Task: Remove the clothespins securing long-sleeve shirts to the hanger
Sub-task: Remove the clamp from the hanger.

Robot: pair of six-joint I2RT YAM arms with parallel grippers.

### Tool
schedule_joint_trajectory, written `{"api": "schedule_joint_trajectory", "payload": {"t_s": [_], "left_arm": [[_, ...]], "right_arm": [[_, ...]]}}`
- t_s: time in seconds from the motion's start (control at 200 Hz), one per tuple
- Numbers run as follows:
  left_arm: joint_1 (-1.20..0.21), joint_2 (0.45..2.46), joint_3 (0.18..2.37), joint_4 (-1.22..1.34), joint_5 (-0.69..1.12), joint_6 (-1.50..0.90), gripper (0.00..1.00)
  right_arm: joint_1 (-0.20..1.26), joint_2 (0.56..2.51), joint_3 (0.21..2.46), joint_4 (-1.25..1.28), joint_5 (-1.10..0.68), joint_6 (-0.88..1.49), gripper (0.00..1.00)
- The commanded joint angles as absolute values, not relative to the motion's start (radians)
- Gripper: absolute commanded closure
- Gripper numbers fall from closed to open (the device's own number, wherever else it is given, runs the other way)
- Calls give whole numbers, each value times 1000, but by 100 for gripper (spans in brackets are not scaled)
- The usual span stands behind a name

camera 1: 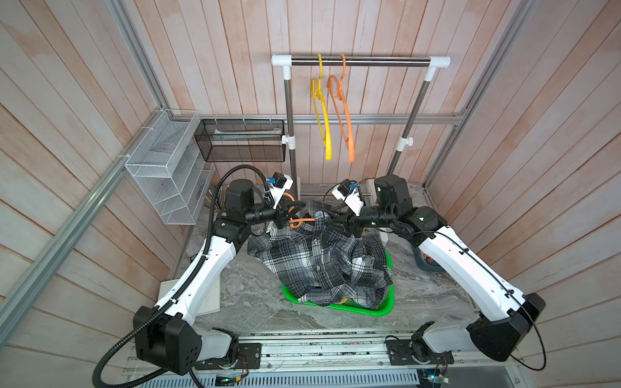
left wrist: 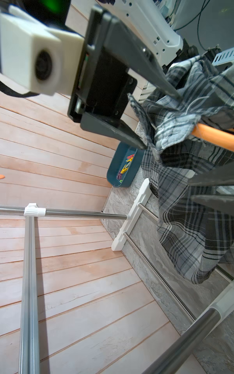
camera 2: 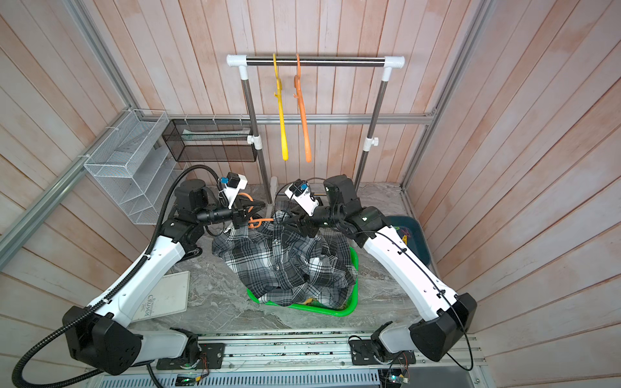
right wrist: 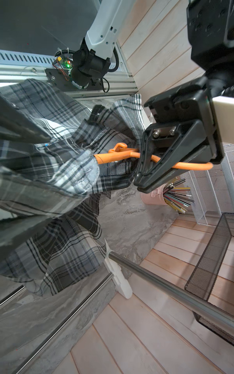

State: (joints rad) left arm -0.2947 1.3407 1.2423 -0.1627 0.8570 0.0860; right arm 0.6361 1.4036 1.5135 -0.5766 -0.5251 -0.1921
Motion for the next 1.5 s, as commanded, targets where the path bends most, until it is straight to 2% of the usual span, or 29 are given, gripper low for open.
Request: {"api": "schedule_joint_trajectory", "payload": {"t_s": [0.0,0.125,0.23,0.3,0.355,0.425,0.525,0.61,0.675,0.79,0.86,1.035,1.281,1.366,1.496], "left_arm": [[-290,1327,1248,-123,877,79,100],[-291,1318,1248,-109,876,76,100],[-291,1305,1250,-93,880,61,100],[-285,1291,1250,-72,854,34,75],[-271,1276,1248,-52,856,11,64],[-238,1248,1229,-1,893,-34,42],[-159,1199,1160,138,974,-144,28],[-85,1161,1073,306,1071,-221,21],[-35,1145,1008,424,1155,-244,20],[12,1149,937,476,1218,-190,21],[31,1164,886,551,1247,-193,24],[66,1217,760,1013,1322,-380,27],[65,1314,731,1363,1369,-518,29],[62,1319,720,1392,1370,-507,29],[43,1295,712,1274,1360,-379,29]], "right_arm": [[662,1425,1514,-576,-457,-191,49],[665,1434,1501,-570,-447,-194,77],[664,1417,1472,-555,-420,-200,96],[664,1394,1445,-538,-397,-204,100],[664,1372,1418,-525,-386,-206,100],[663,1347,1392,-516,-383,-205,100],[649,1315,1357,-502,-394,-191,100],[622,1288,1331,-484,-435,-175,100],[594,1271,1315,-473,-474,-164,100],[564,1248,1304,-466,-532,-161,100],[544,1240,1305,-466,-570,-162,100],[519,1238,1319,-486,-620,-178,100],[517,1262,1343,-504,-657,-190,100],[517,1268,1350,-507,-661,-191,100],[517,1281,1367,-513,-679,-193,100]]}}
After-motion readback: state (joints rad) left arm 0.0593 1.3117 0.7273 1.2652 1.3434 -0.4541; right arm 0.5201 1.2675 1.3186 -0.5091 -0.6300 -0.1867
